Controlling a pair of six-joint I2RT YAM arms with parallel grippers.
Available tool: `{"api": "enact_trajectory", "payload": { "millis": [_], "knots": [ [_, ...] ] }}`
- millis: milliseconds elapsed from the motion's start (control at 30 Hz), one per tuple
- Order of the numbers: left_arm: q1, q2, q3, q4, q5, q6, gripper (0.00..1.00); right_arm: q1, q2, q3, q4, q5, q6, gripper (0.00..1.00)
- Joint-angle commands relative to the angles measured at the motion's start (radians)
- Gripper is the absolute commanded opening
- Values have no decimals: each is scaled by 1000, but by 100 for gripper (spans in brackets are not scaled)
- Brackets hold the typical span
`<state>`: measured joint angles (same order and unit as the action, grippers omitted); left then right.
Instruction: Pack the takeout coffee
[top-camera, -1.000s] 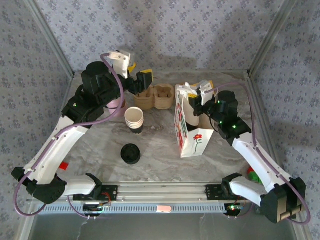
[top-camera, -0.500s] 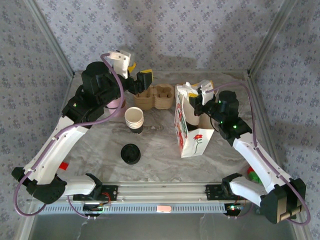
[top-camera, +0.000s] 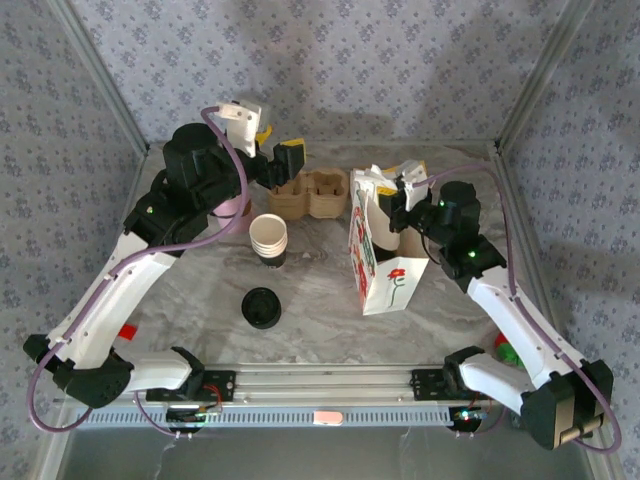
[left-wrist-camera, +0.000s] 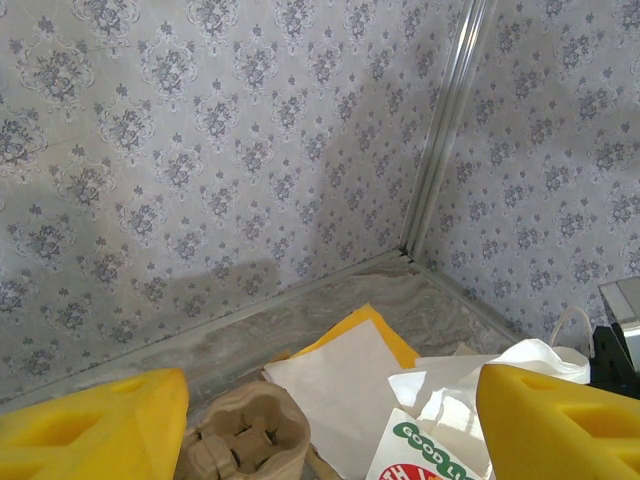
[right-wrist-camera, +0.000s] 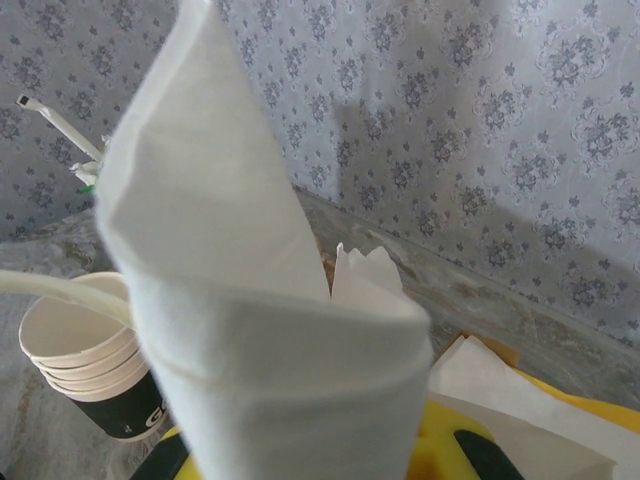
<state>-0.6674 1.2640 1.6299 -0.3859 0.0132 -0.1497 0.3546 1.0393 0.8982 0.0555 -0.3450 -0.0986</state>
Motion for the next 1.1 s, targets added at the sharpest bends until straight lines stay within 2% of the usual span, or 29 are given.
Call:
{"api": "enact_trajectory", "payload": {
  "millis": [0, 67, 267, 500, 733, 967, 1067],
  "knots": [
    [6, -21, 18, 18, 5, 2, 76, -7, -24, 50, -1, 6, -21, 1],
    [6, -20, 21, 17, 7, 2, 76, -9, -20, 56, -10, 19, -25, 6],
    [5, -21, 24, 13, 7, 2, 76, -17, -15, 61, -12, 31, -32, 37],
    [6, -15, 27, 16, 10, 1, 76, -19, -16, 113, -81, 29, -68, 44],
    [5, -21, 19, 19, 10, -1, 76, -18, -30, 160, -171, 21, -87, 34],
    [6, -26, 13, 20, 9, -3, 76, -18, -44, 151, -216, 55, -104, 4],
    [5, -29, 13, 16, 7, 2, 76, -19, -45, 147, -225, 64, -101, 1]
  ]
}}
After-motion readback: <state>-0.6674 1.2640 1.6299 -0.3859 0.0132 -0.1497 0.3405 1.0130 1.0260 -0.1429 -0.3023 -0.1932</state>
